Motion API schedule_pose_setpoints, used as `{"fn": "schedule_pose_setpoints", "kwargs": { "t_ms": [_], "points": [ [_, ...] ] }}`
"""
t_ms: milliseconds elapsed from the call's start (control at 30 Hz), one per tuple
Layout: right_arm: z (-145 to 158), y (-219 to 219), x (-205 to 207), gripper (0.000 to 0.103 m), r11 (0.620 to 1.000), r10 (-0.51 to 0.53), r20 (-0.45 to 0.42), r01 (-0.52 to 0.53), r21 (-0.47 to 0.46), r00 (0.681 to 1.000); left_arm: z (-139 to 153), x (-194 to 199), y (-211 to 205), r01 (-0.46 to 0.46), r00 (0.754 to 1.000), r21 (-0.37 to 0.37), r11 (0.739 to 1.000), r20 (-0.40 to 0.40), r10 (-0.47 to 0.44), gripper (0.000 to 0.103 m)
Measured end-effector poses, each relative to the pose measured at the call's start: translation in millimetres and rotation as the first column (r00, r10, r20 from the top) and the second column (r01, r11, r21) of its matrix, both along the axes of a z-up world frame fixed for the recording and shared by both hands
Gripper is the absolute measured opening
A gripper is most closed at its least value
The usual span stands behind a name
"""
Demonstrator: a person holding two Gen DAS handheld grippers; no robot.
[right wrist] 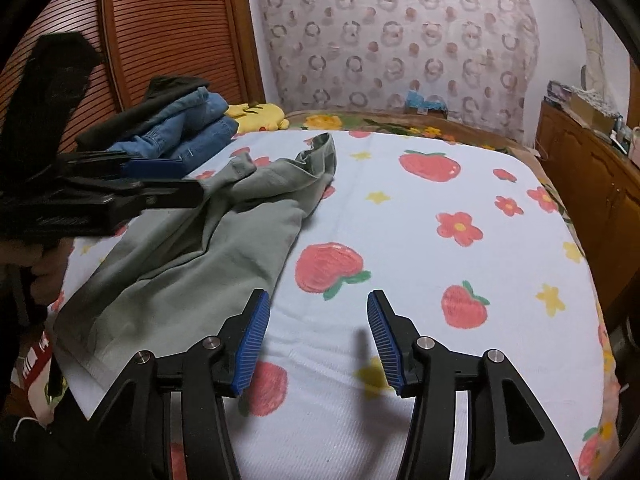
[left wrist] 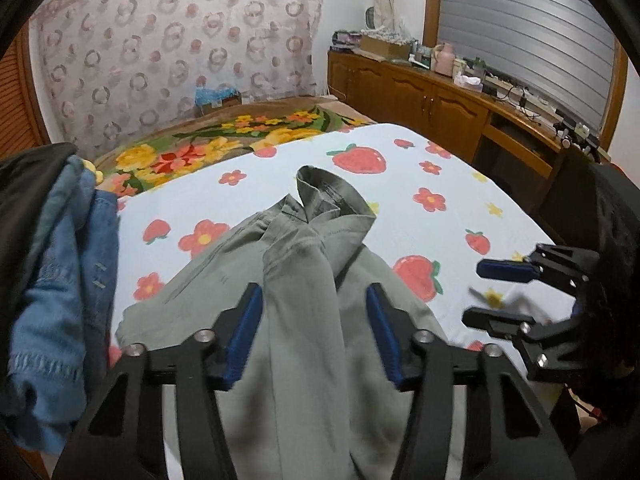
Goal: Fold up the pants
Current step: 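Grasp the shorts' waistband edge with the left gripper and lift it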
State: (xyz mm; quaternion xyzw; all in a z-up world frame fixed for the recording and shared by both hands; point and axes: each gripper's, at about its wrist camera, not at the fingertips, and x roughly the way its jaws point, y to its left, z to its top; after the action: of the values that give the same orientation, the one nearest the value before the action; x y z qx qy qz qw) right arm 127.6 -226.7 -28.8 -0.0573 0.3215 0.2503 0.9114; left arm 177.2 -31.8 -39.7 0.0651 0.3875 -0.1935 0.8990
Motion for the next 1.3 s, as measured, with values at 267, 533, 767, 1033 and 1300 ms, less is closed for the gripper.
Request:
{"fn": "schedule_pose_setpoints", "kwargs": {
  "t_ms": [267,533,767,1033,1300],
  "points": [
    [-2,-9,0,0.053,1.000,-0.015,0.012,0.014,0.027,1.000,-13,20,-6,0.003,0.999,0.039,0.999,-0.039,-0.001,0.023],
    [-4,-10,-1,0.053,1.000,-0.009,0.023,0.009,0.019,1.000,6,6,21,-0.056,0.998,0.017,0.998,0.014,0.055,0.006],
    [-4,-8,-3,0.053,1.000,-0.015,0.036,0.015,0.000,0.999,22,-3,47,-0.113,0.992,0.014,0.993,0.055,0.112,0.006],
    [-4,-4,-3,0.053,1.000,-0.011,0.036,0.011,-0.023,0.999,13,1,71,-0.160,0.987,0.022,0.987,0.025,0.159,0.006],
    [-4,-3,-3,0.053,1.000,-0.004,0.035,0.005,-0.028,0.999,-16,7,72,-0.182,0.983,0.056,0.982,-0.026,0.183,0.006]
  ]
}}
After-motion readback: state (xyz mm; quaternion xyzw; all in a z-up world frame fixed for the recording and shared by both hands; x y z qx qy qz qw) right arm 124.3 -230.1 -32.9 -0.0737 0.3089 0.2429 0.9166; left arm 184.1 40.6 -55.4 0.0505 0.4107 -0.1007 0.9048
